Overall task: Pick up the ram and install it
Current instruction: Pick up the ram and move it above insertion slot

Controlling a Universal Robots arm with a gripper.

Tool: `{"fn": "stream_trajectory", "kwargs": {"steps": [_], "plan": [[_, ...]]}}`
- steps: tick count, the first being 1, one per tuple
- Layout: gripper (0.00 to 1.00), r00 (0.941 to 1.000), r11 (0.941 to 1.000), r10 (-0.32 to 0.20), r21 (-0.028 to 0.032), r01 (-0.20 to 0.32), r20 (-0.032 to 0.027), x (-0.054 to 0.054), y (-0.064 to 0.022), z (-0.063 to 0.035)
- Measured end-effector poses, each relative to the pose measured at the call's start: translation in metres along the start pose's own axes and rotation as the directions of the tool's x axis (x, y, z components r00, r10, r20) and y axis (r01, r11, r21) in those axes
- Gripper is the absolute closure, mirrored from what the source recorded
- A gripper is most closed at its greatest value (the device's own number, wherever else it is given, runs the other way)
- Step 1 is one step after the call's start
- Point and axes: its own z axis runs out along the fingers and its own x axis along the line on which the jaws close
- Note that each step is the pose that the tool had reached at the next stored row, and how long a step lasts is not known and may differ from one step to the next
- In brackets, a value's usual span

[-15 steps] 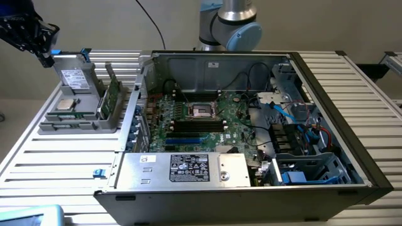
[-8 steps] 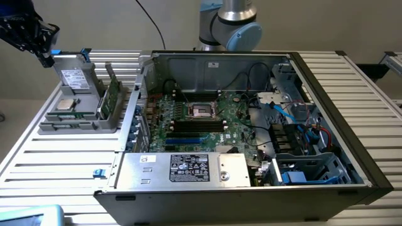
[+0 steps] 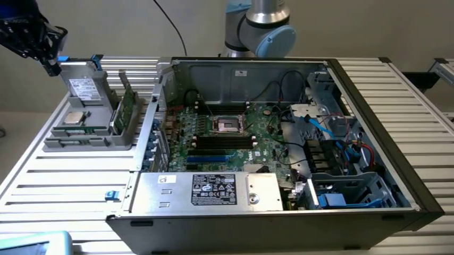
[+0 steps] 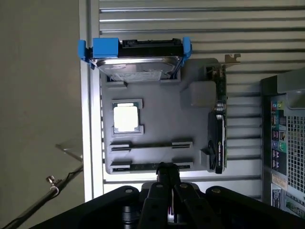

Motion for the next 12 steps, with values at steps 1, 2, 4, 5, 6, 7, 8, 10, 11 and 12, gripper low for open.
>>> {"fn": "stream_trajectory", "kwargs": {"steps": [1,2,4,5,6,7,8,10,11,12], "plan": [[0.89,0.9998,0.9998,-0.018,-0.0004,0.018,-0.0008,0.0,0.0,0.0],[0.89,0.9994,0.9994,-0.036,-0.0007,0.036,-0.0017,0.0,0.0,0.0],[0.89,0.9974,0.9974,-0.072,-0.0015,0.072,-0.0034,0.0,0.0,0.0],[0.89,0.9959,0.9959,-0.091,-0.0019,0.091,-0.0043,0.0,0.0,0.0],[0.89,0.9941,0.9941,-0.109,-0.0023,0.109,-0.0051,0.0,0.0,0.0],[0.89,0.9919,0.9919,-0.127,-0.0027,0.127,-0.006,0.0,0.0,0.0],[0.89,0.9894,0.9895,-0.145,-0.0032,0.145,-0.0068,0.0,0.0,0.0],[0.89,0.9837,0.9837,-0.18,-0.0041,0.18,-0.0084,0.0,0.0,0.0],[0.89,0.9802,0.9802,-0.198,-0.0046,0.198,-0.0092,0.0,0.0,0.0],[0.89,0.9766,0.9766,-0.215,-0.0051,0.215,-0.01,0.0,0.0,0.0]]}}
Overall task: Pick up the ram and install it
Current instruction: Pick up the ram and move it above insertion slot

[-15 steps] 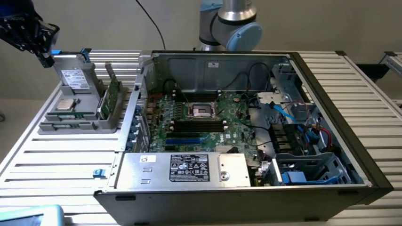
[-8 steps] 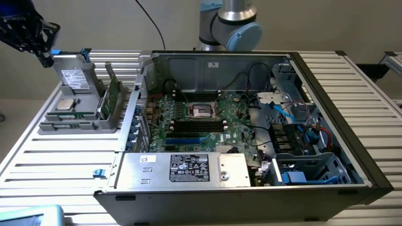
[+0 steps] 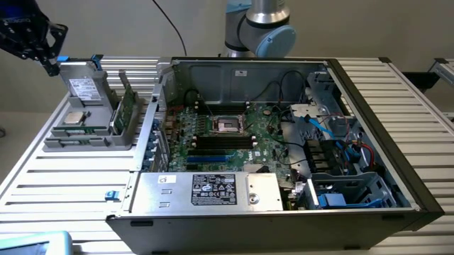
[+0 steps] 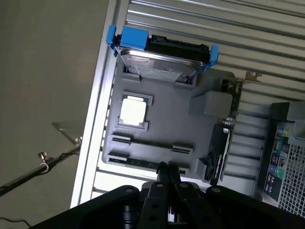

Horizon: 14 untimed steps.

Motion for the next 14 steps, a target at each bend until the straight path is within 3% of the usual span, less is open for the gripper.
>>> {"fn": "stream_trajectory", "kwargs": {"steps": [3,7,10,14], "plan": [[0.89,0.9985,0.9985,-0.055,-0.0011,0.055,-0.0025,0.0,0.0,0.0001],[0.89,0.9917,0.9917,-0.128,-0.0028,0.128,-0.006,0.0,0.0,0.0001],[0.89,0.9833,0.9833,-0.182,-0.0042,0.182,-0.0084,0.0,0.0,0.0],[0.89,0.9676,0.9677,-0.252,-0.0062,0.252,-0.0115,0.0,0.0,0.0001]]}}
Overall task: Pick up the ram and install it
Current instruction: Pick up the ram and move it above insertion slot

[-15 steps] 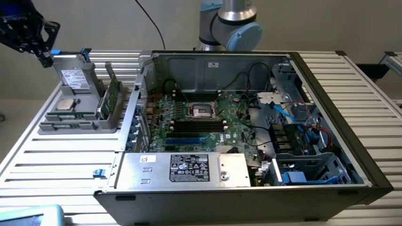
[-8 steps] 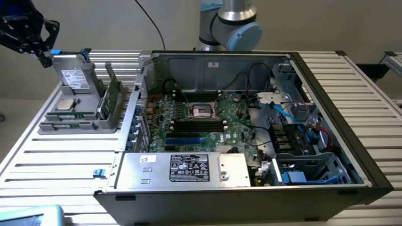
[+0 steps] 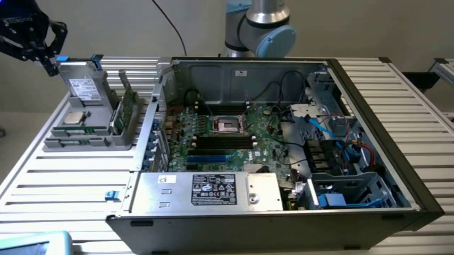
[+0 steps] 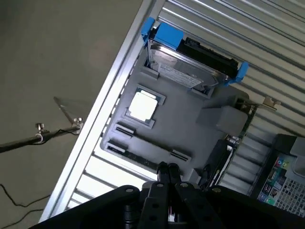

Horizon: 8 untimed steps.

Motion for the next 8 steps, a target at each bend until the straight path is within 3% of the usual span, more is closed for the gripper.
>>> {"fn": "stream_trajectory", "kwargs": {"steps": [4,8], "plan": [[0.89,0.9973,0.9973,-0.073,-0.0015,0.073,-0.0036,0.0,0.0,0.0],[0.89,0.9894,0.9894,-0.145,-0.0032,0.145,-0.0069,0.0,0.0,0.0]]}}
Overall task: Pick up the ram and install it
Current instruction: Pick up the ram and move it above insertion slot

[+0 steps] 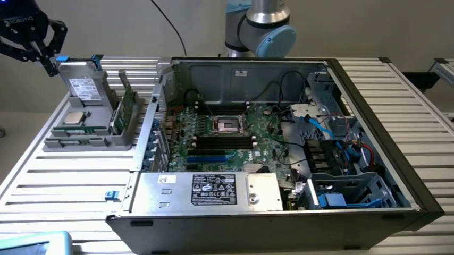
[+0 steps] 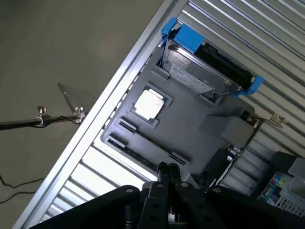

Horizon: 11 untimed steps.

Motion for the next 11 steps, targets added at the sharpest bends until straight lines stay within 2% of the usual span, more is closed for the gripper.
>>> {"fn": "stream_trajectory", "kwargs": {"steps": [5,8,11], "plan": [[0.89,0.9959,0.9959,-0.09,-0.0019,0.09,-0.0043,0.0,0.0,0.0001],[0.89,0.9896,0.9896,-0.144,-0.0032,0.144,-0.0067,0.0,0.0,0.0001],[0.89,0.98,0.9801,-0.199,-0.0046,0.199,-0.0092,0.0,0.0,0.0001]]}}
